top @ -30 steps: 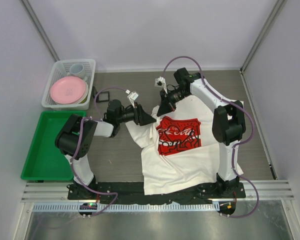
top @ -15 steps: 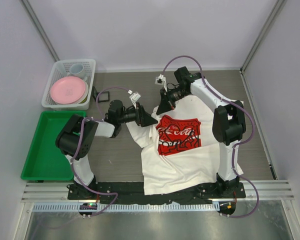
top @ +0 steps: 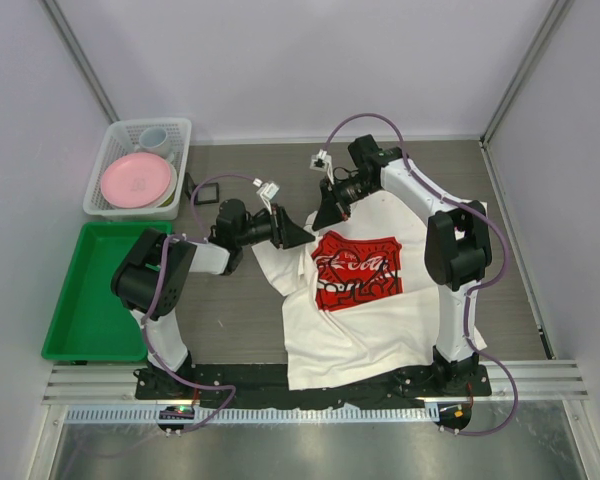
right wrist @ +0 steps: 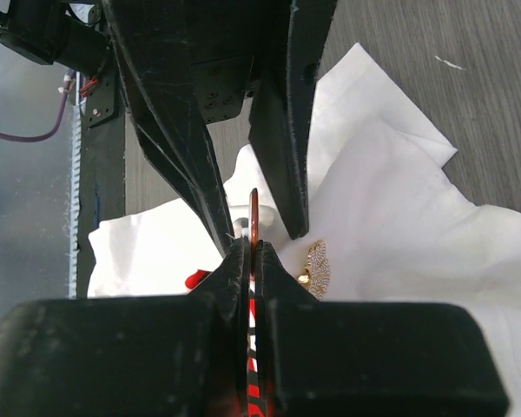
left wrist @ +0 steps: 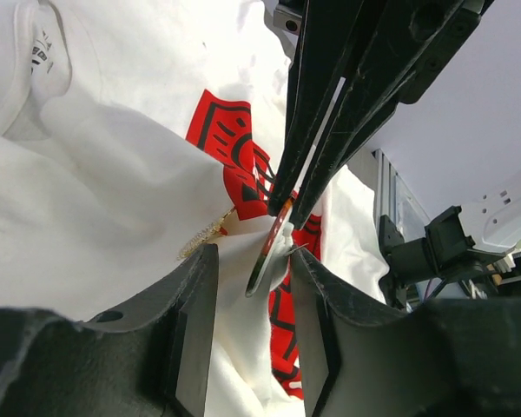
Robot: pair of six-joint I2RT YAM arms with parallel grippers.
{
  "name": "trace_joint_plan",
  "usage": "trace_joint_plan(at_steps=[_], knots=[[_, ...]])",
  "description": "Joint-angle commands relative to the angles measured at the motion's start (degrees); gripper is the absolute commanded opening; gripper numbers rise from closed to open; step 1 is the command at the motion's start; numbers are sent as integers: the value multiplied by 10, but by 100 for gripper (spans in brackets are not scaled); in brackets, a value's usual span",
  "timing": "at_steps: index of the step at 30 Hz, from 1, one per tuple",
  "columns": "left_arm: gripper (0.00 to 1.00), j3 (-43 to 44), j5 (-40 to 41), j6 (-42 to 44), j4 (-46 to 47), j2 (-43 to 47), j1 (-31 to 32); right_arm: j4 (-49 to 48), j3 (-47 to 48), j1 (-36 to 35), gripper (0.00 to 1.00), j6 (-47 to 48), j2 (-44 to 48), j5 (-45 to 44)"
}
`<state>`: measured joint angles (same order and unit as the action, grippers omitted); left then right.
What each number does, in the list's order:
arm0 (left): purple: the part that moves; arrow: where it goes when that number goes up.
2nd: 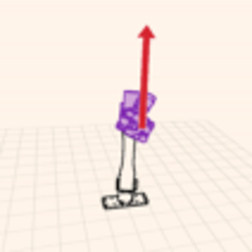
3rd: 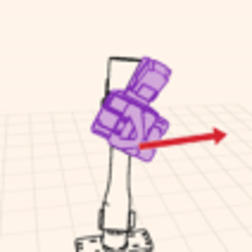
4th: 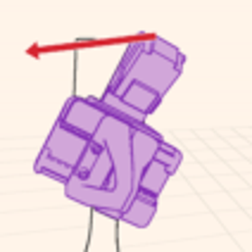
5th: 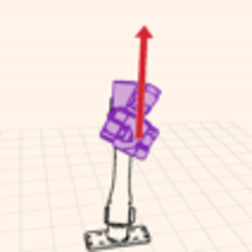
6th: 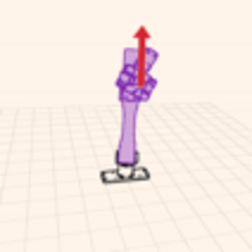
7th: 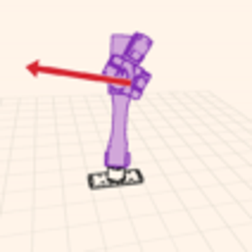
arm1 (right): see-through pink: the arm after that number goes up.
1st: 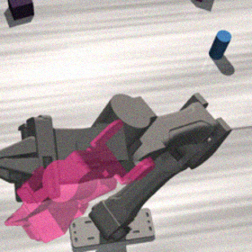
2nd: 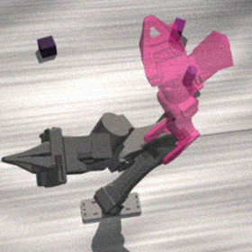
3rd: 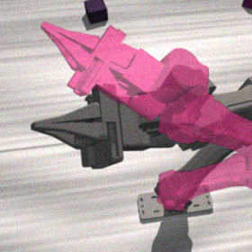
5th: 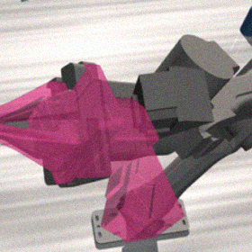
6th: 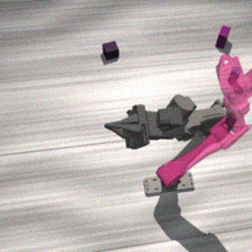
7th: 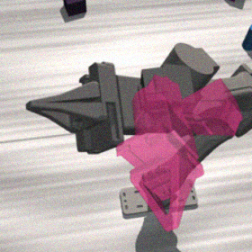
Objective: Pin the brooch onto the clothing
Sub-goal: Pin the brooch onto the flattened clothing.
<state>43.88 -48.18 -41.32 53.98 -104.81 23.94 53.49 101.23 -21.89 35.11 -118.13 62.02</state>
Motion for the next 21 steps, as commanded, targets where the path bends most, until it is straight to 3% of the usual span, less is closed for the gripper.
trace_joint_plan(at_steps=[1,5,14,21], knots=[[37,20,19,-12,24,17,-6,-17,-2,0,1,-9,20,9],[26,24,14,-16,24,11,-6,-19,-8,0,1,-3,25,14],[24,26,25,-32,15,1,-8,-23,-19,0,1,17,40,28],[15,38,23,-71,33,-18,-10,-23,-33,0,1,51,62,47]])
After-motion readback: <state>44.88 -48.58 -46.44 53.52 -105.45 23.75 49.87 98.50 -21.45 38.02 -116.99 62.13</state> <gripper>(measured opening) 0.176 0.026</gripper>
